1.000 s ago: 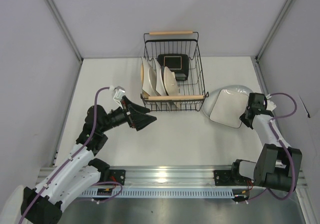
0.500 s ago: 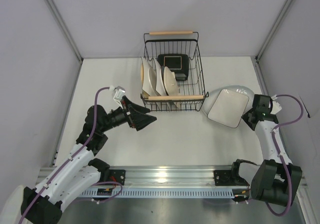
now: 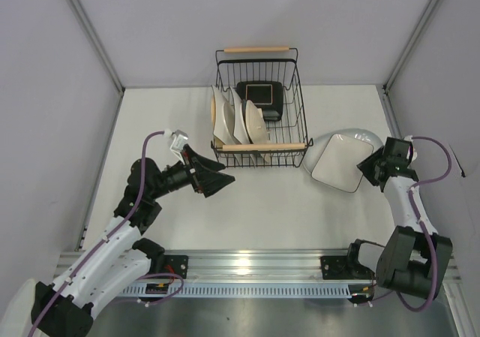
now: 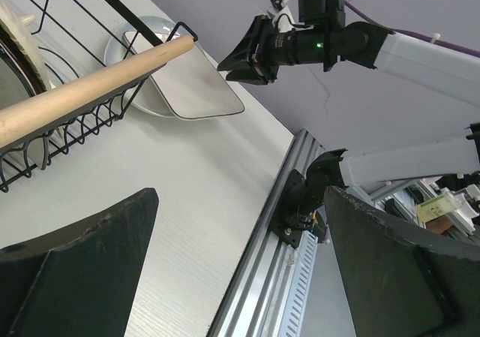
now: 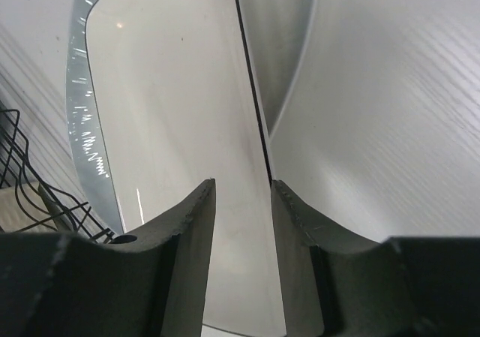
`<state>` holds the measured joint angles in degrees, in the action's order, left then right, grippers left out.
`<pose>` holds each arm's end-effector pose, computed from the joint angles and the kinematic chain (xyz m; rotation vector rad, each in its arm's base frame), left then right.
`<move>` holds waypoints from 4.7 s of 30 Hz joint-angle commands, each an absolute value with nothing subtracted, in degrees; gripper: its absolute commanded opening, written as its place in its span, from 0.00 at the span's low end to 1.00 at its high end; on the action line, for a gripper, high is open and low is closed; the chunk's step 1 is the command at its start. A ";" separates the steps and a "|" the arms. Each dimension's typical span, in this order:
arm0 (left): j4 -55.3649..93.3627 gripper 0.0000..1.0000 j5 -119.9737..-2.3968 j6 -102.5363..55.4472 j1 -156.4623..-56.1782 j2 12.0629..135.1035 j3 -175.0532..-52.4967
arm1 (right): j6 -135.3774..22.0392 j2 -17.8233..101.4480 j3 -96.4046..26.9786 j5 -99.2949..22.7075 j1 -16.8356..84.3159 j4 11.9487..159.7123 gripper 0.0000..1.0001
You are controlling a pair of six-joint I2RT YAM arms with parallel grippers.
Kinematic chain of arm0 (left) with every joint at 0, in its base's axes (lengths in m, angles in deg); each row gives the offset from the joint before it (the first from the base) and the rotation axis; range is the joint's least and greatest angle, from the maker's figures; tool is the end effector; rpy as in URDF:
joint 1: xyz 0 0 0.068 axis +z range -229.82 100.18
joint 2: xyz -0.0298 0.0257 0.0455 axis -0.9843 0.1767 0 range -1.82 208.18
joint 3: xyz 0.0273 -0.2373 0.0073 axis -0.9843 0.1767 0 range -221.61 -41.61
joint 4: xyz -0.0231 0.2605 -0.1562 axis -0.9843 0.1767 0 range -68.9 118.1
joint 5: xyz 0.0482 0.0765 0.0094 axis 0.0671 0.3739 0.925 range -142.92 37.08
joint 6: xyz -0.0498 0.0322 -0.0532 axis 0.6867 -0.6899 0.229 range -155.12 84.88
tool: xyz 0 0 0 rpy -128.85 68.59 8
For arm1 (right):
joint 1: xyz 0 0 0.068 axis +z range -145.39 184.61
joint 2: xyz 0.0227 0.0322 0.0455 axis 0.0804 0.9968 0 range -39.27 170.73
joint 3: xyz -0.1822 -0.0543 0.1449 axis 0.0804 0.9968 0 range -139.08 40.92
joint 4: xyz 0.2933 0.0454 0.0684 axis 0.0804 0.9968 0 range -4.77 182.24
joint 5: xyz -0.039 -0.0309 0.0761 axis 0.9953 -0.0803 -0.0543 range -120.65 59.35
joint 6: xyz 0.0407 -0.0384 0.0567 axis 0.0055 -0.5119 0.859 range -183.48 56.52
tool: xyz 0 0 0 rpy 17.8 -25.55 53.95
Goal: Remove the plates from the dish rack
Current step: Place the plate on the table, then grab a plate with the right arm
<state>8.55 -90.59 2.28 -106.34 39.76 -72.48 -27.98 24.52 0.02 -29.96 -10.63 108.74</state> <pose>0.2262 -0.1598 0.2745 0.4150 1.6689 -1.3562 0.2972 -0.0818 0.1579 1.0275 2.1532 0.1537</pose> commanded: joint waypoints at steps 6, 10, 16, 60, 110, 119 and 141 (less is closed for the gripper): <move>9.15 1.00 -90.10 0.56 -106.72 38.69 -74.65 | -30.26 32.45 -3.20 -37.15 -11.47 102.46 0.42; 10.11 0.99 -89.58 -0.05 -106.80 38.08 -74.92 | -30.44 30.70 -3.20 -36.98 -12.87 102.73 0.43; 9.68 1.00 -89.57 0.12 -106.80 38.61 -74.74 | -31.23 29.11 -4.25 -34.52 -14.81 103.87 0.43; 10.47 1.00 -89.31 0.03 -106.80 38.34 -74.92 | -13.14 22.61 10.07 -36.81 -17.10 80.23 0.00; 11.43 1.00 -89.58 -0.14 -106.80 38.34 -75.27 | 5.78 43.61 3.30 -15.44 -1.97 78.91 0.26; 11.96 1.00 -87.38 0.03 -106.80 39.57 -76.06 | -0.02 41.50 4.97 -23.16 -8.48 80.93 0.48; 28.83 1.00 -65.32 -9.10 -113.04 74.69 -113.66 | -21.99 21.91 -5.92 -49.81 -14.72 98.50 0.77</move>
